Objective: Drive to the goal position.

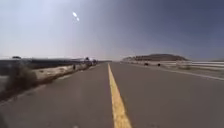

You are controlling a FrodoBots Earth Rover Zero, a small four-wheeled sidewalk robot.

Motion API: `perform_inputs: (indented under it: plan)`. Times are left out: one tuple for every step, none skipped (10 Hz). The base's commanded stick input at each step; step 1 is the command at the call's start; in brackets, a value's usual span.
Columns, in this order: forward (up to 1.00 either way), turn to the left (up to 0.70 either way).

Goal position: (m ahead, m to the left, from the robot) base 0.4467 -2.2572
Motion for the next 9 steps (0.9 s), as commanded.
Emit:
perform_inputs:
  plan:
    - [0.50, 0.00]
    - [0.50, 0.00]
    - [0.50, 0.00]
    - [0.50, 0.00]
    - [0.50, 0.00]
    - [0.50, 0.00]
    - [0.50, 0.00]
    - [0.50, 0.00]
    - [0.50, 0.00]
